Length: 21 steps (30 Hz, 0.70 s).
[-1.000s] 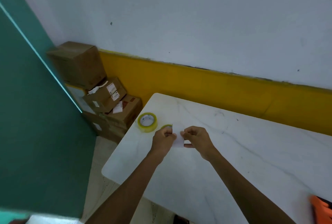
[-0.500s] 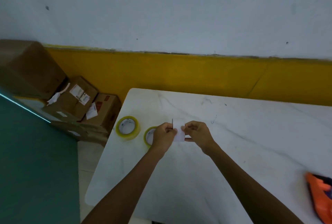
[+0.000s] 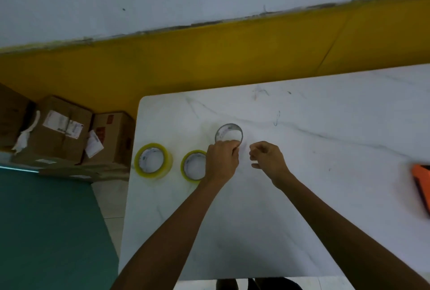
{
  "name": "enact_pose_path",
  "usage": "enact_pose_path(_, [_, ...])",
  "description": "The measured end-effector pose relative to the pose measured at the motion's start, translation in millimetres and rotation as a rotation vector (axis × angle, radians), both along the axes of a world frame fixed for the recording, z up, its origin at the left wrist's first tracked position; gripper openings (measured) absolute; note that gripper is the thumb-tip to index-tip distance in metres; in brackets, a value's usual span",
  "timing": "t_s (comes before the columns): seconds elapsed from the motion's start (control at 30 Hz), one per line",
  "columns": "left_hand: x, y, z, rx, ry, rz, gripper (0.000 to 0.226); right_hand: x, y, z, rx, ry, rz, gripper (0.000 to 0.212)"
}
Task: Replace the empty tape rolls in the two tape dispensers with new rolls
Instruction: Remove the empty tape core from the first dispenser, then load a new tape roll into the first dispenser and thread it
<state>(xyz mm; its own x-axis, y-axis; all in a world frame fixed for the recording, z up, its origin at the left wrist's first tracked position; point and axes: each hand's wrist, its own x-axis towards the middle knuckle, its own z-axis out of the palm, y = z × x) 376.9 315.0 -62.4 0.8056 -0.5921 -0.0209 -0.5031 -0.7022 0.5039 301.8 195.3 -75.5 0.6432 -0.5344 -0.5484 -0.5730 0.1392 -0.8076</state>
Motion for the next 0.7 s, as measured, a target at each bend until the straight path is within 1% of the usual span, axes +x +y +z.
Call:
enact_pose_path(0.07, [4, -6, -13, 0.124, -0.121, -0.130, 0.008, -5, -2, -6, -0.012, 0.021, -0.013, 0.019])
enact_pose_path(0.1, [6, -7, -18, 0.166, -0.147, -0.169, 0.009, -6, -2, -7, -0.019, 0.026, -0.013, 0.018])
enact_pose_path(0.17, [3, -10, -32, 0.199, -0.152, -0.218, 0.015, -9, -5, -13, -0.019, 0.033, -0.027, 0.018])
enact_pose_path(0.23, [1, -8, -42, 0.186, -0.117, -0.220, 0.016, -13, -6, -18, -0.021, 0.039, -0.027, 0.018])
enact_pose_path(0.3, [-3, -4, -48, 0.165, -0.066, -0.224, 0.026, -16, -6, -19, -0.008, 0.039, -0.027, 0.017])
enact_pose_path(0.37, [-5, -5, -51, 0.129, -0.066, -0.211, 0.047, -19, -11, -20, 0.001, 0.056, -0.040, 0.015])
enact_pose_path(0.43, [-8, -5, -46, 0.097, -0.082, -0.197, 0.055, -25, -15, -21, -0.002, 0.075, -0.068, 0.015])
enact_pose_path(0.5, [-9, 4, -40, 0.042, -0.081, -0.111, 0.051, -29, -19, -20, -0.002, 0.076, -0.074, 0.016])
enact_pose_path(0.57, [-13, 38, -18, 0.045, -0.070, -0.045, 0.046, -46, 1, -6, 0.047, 0.053, -0.067, 0.016])
enact_pose_path(0.63, [4, 65, -12, 0.082, -0.044, -0.006, 0.045, -37, 7, -4, 0.047, 0.022, -0.036, 0.017])
enact_pose_path(0.7, [19, 86, -13, 0.163, -0.011, -0.038, 0.039, -26, 8, -2, 0.052, 0.020, -0.038, 0.016])
